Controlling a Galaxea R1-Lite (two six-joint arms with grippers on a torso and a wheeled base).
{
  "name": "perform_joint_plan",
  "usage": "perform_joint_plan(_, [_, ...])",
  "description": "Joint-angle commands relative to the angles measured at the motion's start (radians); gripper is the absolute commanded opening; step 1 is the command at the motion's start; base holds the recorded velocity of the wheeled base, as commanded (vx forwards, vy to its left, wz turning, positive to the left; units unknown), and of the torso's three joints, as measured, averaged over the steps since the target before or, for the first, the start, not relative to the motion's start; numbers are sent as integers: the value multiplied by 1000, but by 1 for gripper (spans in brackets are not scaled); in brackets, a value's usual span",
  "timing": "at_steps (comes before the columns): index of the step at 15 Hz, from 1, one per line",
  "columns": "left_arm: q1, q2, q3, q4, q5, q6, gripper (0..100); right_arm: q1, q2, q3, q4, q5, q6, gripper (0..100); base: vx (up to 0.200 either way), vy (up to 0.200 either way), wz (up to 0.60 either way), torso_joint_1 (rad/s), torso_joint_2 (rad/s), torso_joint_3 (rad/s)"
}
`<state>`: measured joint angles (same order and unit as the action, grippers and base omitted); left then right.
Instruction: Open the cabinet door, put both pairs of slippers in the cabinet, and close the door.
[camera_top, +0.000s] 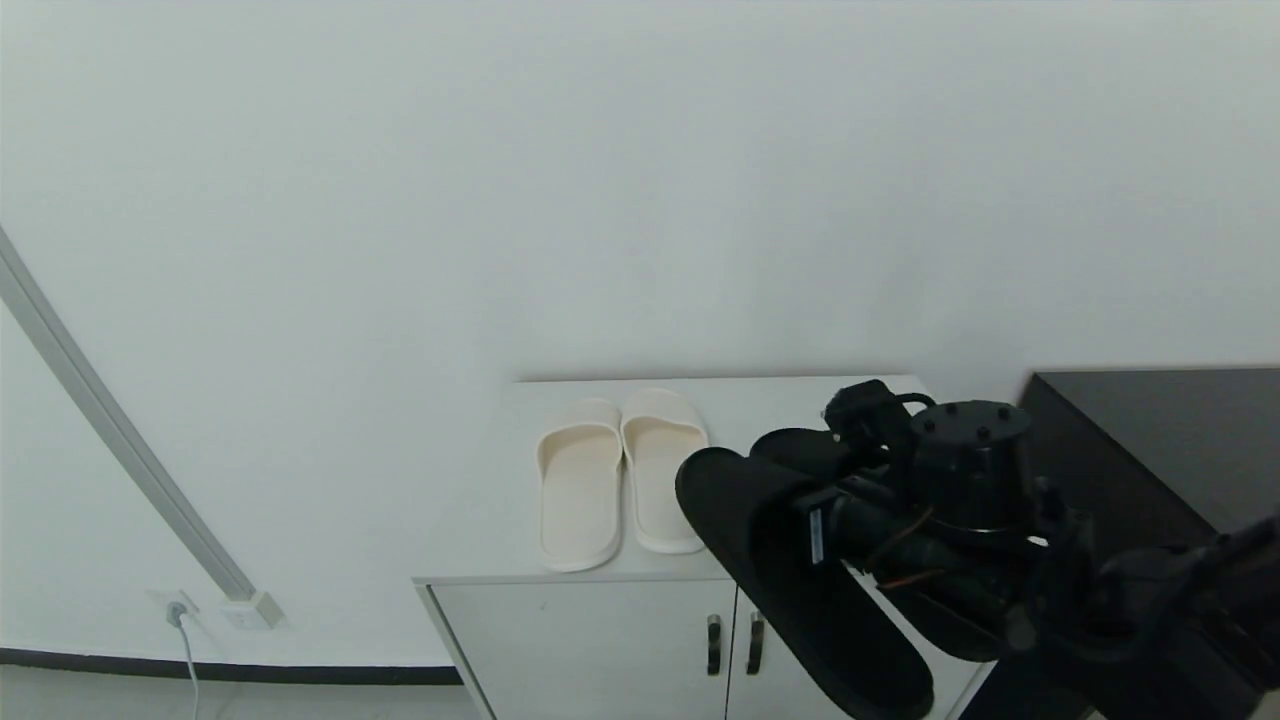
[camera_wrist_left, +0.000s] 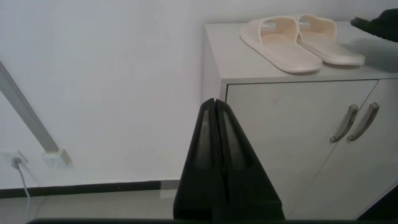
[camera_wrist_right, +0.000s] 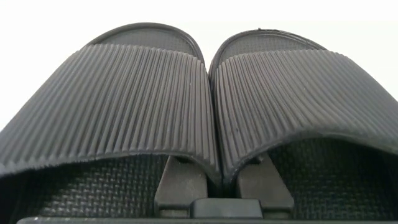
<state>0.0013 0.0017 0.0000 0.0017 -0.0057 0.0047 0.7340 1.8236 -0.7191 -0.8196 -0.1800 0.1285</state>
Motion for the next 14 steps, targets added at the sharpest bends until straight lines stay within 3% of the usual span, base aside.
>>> perform_joint_plan(1, [0, 0, 0, 0, 0, 0, 0, 54, -158, 96, 13, 63, -1, 0, 0, 0, 0, 0, 0, 0])
perform_joint_plan(5, [0, 0, 0, 0, 1, -2, 0, 85, -176, 109, 45, 66, -15, 0, 0, 0, 0, 0, 0, 0])
perform_joint_plan(14, [0, 0, 0, 0, 0, -5, 0, 99, -176, 125, 45, 66, -15, 0, -200, 0, 0, 2, 1, 2])
